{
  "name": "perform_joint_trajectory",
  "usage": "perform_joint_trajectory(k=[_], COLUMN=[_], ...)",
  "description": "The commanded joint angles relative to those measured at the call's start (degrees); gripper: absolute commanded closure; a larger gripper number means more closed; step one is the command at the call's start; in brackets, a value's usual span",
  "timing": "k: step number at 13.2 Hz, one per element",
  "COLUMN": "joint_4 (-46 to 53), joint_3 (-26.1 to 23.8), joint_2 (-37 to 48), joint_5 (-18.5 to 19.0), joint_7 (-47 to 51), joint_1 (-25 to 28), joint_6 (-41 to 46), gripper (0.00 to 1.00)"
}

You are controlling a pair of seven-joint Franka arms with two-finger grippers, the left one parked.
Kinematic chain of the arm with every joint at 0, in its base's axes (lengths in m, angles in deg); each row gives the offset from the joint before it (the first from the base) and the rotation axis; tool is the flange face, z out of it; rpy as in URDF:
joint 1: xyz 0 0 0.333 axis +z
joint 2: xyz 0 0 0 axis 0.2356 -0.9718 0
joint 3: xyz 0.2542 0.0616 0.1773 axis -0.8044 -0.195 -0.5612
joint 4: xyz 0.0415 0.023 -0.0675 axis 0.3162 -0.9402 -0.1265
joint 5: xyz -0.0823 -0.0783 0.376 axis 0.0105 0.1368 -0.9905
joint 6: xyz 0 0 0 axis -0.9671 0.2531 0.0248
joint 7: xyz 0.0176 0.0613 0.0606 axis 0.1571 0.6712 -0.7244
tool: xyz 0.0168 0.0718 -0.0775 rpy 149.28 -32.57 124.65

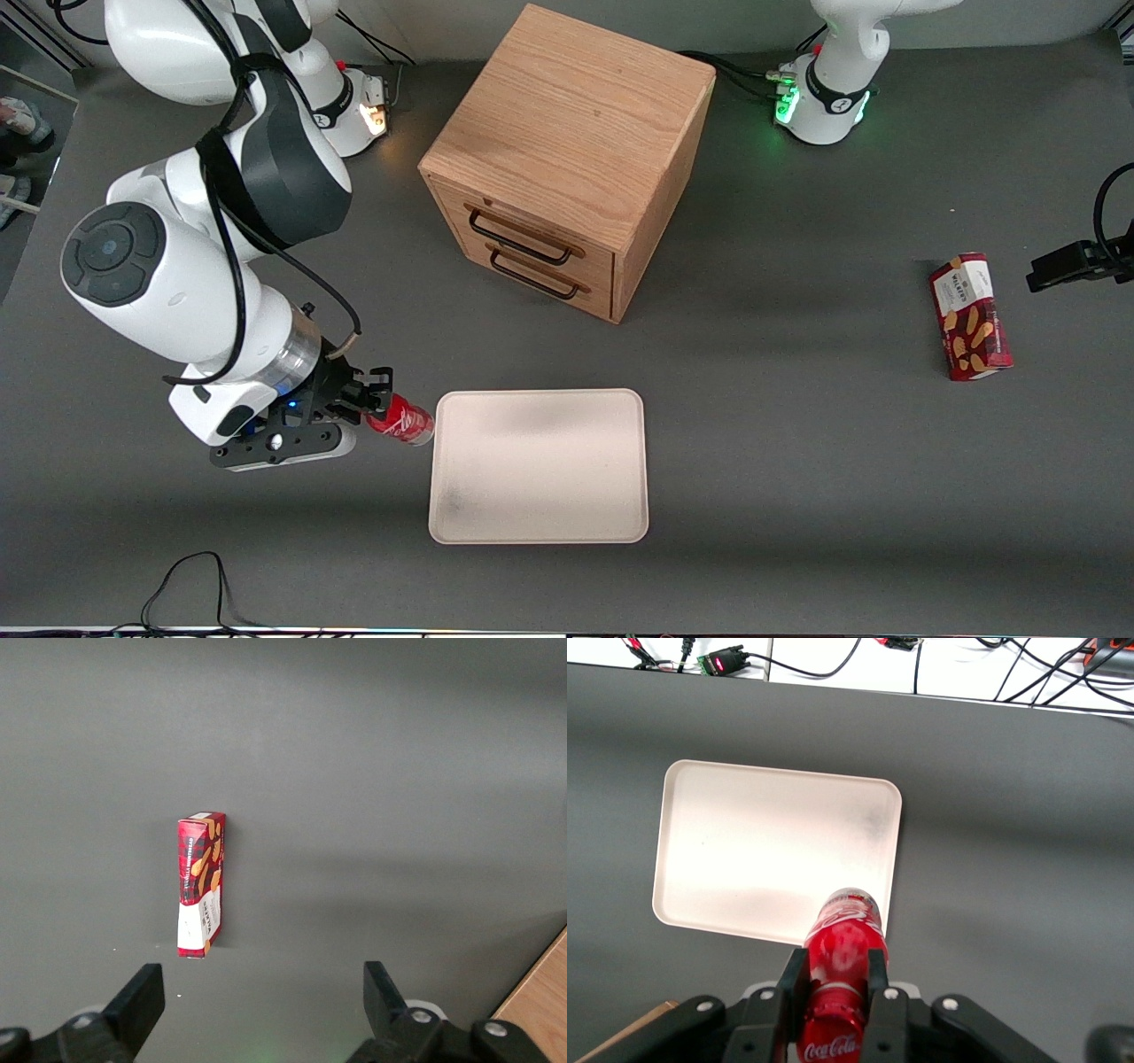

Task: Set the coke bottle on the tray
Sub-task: 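Lift the bottle and carry it toward the white tray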

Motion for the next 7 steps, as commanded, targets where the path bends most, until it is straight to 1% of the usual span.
perform_joint_trajectory(k=[1, 2, 4, 7], joint_4=[3.1, 2.7, 2.6, 1.3], joint_3=[-0.5, -0.4, -0.5, -0.5], joint_2=[-2.3, -2.9, -4.8, -7.8], joint_5=[-0.6, -0.4, 1.5, 1.9], joint_7=[-1.1, -1.2, -1.2, -1.7], joint_1=[-0.5, -0.4, -0.4, -0.2], joint_6=[-1.5, -2.5, -3.9, -7.8], gripper=[1.00, 1.00, 1.00, 1.00])
